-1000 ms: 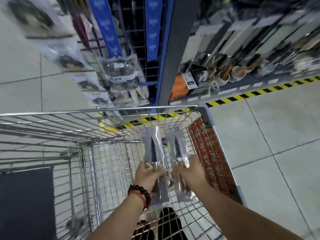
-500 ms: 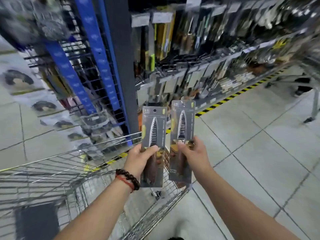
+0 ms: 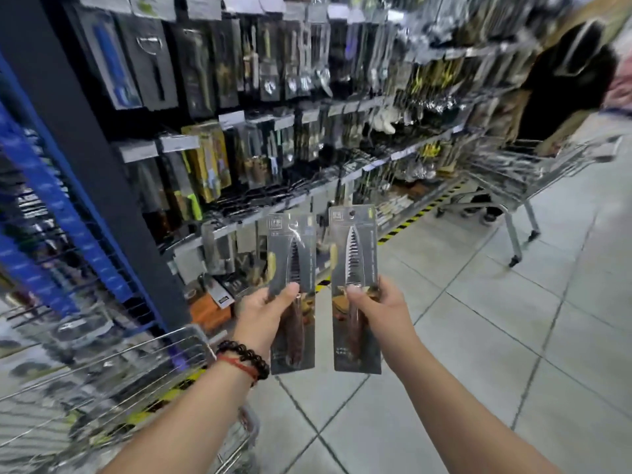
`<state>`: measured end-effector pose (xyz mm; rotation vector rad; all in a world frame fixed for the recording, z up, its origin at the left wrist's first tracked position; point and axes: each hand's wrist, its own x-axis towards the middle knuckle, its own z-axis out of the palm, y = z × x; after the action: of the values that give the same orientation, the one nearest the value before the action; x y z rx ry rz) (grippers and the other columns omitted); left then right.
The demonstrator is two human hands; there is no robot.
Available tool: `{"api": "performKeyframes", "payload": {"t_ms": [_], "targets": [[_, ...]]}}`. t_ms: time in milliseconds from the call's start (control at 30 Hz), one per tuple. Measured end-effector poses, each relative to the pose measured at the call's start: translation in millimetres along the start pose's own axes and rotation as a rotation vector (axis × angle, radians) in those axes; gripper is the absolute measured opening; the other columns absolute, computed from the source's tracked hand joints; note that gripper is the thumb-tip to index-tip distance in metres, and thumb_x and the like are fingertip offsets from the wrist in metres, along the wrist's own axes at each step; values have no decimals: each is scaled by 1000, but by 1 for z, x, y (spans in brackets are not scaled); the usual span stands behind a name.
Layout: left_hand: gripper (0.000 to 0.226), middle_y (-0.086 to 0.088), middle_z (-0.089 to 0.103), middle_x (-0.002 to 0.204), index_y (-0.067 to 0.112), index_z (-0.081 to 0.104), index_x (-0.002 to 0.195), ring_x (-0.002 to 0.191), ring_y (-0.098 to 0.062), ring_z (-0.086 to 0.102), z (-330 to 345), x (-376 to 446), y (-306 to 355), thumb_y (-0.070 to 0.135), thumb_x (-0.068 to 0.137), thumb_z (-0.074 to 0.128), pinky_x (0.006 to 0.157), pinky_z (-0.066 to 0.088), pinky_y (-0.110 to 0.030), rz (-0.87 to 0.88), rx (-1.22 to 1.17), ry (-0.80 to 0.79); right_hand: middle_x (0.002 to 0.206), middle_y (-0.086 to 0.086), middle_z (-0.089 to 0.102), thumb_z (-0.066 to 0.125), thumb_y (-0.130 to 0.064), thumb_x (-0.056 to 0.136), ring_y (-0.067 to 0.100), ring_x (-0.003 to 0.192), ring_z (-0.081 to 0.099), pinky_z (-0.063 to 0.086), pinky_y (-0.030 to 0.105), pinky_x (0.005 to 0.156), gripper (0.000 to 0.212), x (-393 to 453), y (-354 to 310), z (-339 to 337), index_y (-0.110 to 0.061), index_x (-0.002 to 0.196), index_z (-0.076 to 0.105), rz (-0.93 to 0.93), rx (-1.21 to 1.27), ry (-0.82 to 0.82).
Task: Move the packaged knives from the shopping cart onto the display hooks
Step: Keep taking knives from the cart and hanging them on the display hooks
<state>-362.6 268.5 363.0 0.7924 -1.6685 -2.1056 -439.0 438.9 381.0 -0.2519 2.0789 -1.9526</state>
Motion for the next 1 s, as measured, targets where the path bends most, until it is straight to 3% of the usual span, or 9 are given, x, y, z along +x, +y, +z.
{"api": "performKeyframes", "payload": {"t_ms": [200, 333, 433, 567, 633, 767, 833, 900, 1000], "targets": [[18, 3, 72, 84, 10, 71, 98, 73, -9, 64, 87, -2, 6, 24, 88, 68, 66, 51, -21, 103, 6, 45, 85, -4, 74, 70, -17, 87, 12, 80, 70, 54, 22, 66, 14, 34, -10, -81, -22, 100, 66, -23, 7, -46], [13, 3, 74, 84, 13, 72, 94, 79, -15, 67, 115, 17, 8, 23, 87, 69, 77, 55, -36, 114, 39, 119, 94, 0, 74, 70, -20, 87, 20, 91, 70, 58, 35, 79, 17, 73, -12, -101, -23, 103, 66, -15, -7, -100], [17, 1, 75, 88, 16, 72, 95, 83, -17, 68, 130, 51, 9, 29, 84, 72, 86, 55, -46, 106, 20, 178, 97, 5, 73, 71, -19, 86, 23, 93, 69, 56, 33, 79, 18, 118, -14, -103, -20, 103, 65, -34, -30, -152], [23, -2, 73, 97, 15, 68, 100, 93, -23, 69, 156, 107, 8, 32, 85, 71, 86, 56, -39, 122, -2, 209, 101, 9, 70, 73, -30, 83, 19, 93, 67, 55, 30, 77, 31, 188, -9, -104, -18, 110, 62, -27, -83, -203], [40, -5, 71, 110, 12, 64, 113, 105, -26, 66, 170, 141, 2, 36, 82, 74, 95, 52, -45, 97, -34, 231, 98, 5, 71, 73, -29, 83, 16, 89, 68, 54, 24, 72, 32, 225, -5, -107, -18, 111, 62, -27, -112, -201], [102, 0, 55, 137, 14, 46, 139, 123, -19, 55, 199, 209, -1, 69, 59, 76, 106, 43, -44, 91, -39, 230, 96, 1, 72, 72, -25, 85, 13, 85, 68, 52, 16, 65, 28, 300, -8, -119, -20, 111, 63, -10, -136, -222], [102, 3, 46, 144, 16, 37, 145, 129, -18, 48, 211, 236, 3, 65, 65, 75, 109, 39, -43, 81, -68, 237, 111, 3, 70, 76, -35, 80, 16, 97, 67, 57, 26, 80, 53, 338, -9, -122, -17, 127, 56, 4, -127, -225], [105, -2, 49, 144, 20, 40, 142, 129, -21, 50, 215, 264, 4, 72, 58, 76, 107, 41, -46, 77, -82, 256, 120, 5, 66, 78, -45, 72, 21, 106, 65, 55, 40, 91, 76, 368, -13, -121, -15, 136, 48, 27, -115, -227], [110, -6, 54, 139, 24, 42, 139, 125, -25, 54, 217, 304, 4, 77, 50, 76, 102, 45, -49, 81, -84, 301, 119, 6, 66, 79, -49, 66, 23, 105, 66, 55, 45, 92, 80, 414, -14, -114, -17, 134, 50, 31, -108, -270]]}}
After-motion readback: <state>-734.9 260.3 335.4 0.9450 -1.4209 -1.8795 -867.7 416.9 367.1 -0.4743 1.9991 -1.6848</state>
